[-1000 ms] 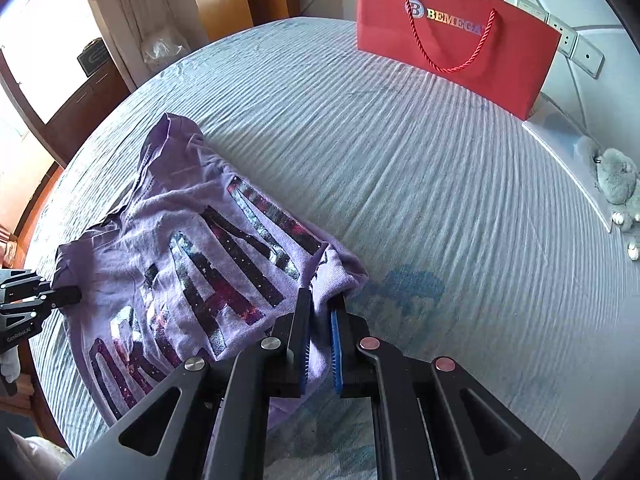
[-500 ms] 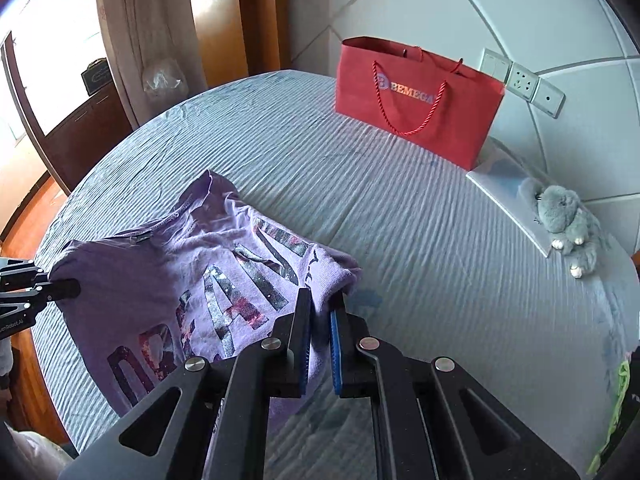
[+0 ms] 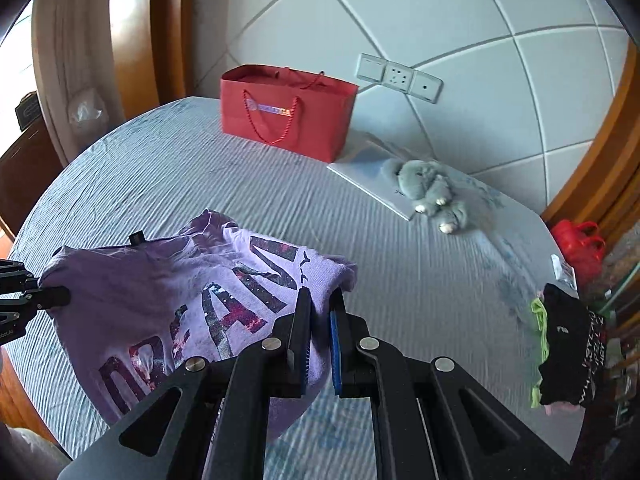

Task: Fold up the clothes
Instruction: 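Lift the folded T-shirt with both grippers and carry it toward the dark clothes pile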

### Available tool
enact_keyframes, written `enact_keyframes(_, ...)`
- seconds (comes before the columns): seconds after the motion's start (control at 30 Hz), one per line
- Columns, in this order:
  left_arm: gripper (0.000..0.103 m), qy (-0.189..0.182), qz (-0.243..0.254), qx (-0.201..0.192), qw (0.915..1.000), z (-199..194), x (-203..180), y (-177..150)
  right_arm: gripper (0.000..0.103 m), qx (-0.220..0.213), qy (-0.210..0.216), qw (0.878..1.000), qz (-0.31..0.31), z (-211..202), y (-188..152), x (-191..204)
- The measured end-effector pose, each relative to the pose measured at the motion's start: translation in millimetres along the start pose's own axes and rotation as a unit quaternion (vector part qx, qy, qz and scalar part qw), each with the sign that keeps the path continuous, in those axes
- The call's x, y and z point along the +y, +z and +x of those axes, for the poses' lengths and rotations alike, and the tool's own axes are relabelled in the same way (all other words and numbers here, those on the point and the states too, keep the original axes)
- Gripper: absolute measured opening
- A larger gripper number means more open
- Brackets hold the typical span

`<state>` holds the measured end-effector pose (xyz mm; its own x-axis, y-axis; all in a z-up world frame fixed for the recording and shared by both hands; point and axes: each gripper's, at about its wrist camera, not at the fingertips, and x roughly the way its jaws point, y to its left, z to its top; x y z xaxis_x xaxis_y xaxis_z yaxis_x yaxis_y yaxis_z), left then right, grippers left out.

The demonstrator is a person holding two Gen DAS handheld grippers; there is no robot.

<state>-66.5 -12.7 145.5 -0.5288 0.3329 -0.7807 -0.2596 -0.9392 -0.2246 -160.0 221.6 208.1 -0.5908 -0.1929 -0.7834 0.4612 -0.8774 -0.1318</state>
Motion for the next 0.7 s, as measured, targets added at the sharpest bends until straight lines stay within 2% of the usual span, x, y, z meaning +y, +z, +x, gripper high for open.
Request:
enact_keyframes(0.17, 0.009, -0.006, 0.033, -0.006, 0.9994, 9.0, -50.3, 22.1, 0.007, -0.005, -0.015, 1.000, 0.022, -13.7, -19.9, -46.3)
enact_keyframes(0.43, 0.009, 0.012, 0.031, -0.030, 0.9990, 35.6, -147.7, 56.9, 0.007, -0.022, -0.009, 1.000, 0.008, -22.6, -37.4, -144.0)
enact_keyframes(0.57, 0.009, -0.002, 0.048, -0.037, 0.9982, 48.6, -198.0, 84.5, 0.007, -0.032, -0.018, 0.999, 0.010, -33.0, -36.9, -195.1)
enact_keyframes(0.7, 0.009, -0.028, 0.086, -0.048, 0.9948, 65.5, -252.3, 114.7, 0.007, -0.043, -0.050, 0.997, 0.027, -52.2, -36.8, -251.6)
